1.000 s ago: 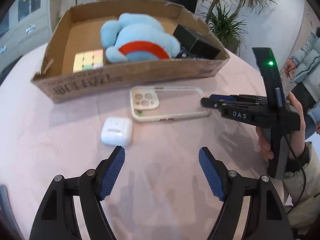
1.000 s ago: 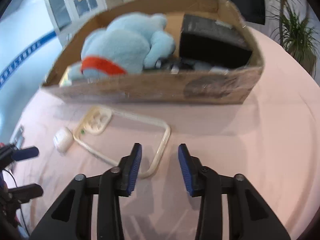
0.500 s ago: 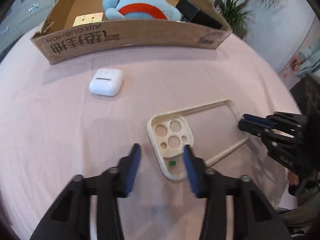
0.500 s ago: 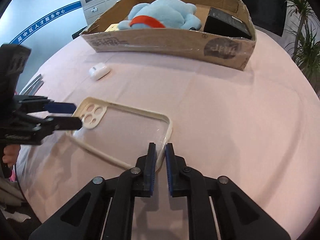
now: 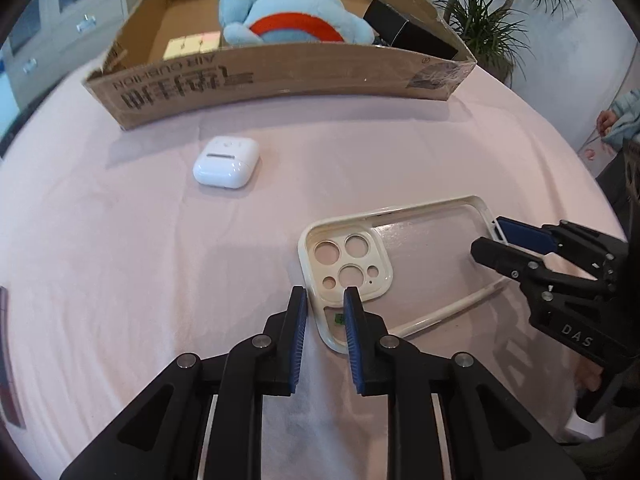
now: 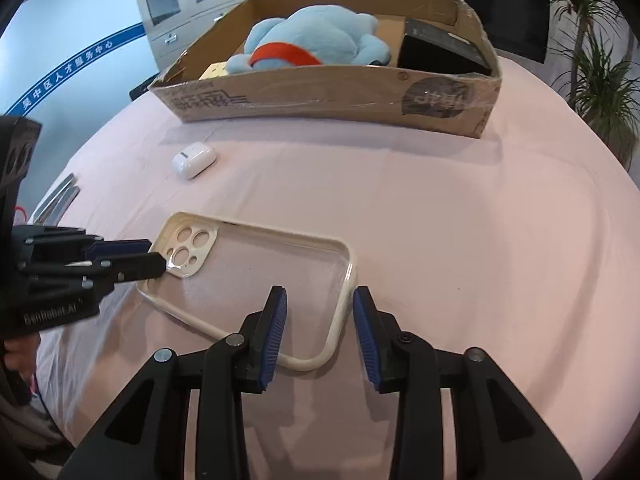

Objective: Organize objects
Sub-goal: 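Move both grippers to the clear phone case, then grasp the phone case frame with both grippers and lift it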

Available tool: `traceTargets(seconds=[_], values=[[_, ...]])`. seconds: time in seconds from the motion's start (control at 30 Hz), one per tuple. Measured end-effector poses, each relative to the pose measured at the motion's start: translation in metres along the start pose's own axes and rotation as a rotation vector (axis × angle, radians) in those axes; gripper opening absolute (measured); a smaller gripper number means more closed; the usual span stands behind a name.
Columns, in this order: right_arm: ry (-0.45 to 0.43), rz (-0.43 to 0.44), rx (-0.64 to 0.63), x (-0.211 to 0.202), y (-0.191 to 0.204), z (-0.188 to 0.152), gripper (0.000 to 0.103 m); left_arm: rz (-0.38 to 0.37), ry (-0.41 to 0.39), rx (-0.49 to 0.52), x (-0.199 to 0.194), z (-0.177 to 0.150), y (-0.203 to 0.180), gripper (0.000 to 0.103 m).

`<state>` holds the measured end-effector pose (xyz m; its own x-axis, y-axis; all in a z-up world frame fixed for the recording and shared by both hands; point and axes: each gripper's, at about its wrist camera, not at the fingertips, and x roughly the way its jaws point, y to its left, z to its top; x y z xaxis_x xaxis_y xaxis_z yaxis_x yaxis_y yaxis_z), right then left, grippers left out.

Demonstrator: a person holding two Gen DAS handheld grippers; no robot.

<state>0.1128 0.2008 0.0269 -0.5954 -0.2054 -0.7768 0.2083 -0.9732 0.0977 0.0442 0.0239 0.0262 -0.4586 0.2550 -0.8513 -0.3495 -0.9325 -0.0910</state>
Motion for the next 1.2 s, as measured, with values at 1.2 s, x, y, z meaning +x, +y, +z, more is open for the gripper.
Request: traceTargets(seconds=[1.2], values=[[-0.06, -0.131, 0.077, -0.018, 0.001, 0.014, 0.006, -0.058, -0.132, -0.045, -0.021, 0.014, 0.016, 0.006]])
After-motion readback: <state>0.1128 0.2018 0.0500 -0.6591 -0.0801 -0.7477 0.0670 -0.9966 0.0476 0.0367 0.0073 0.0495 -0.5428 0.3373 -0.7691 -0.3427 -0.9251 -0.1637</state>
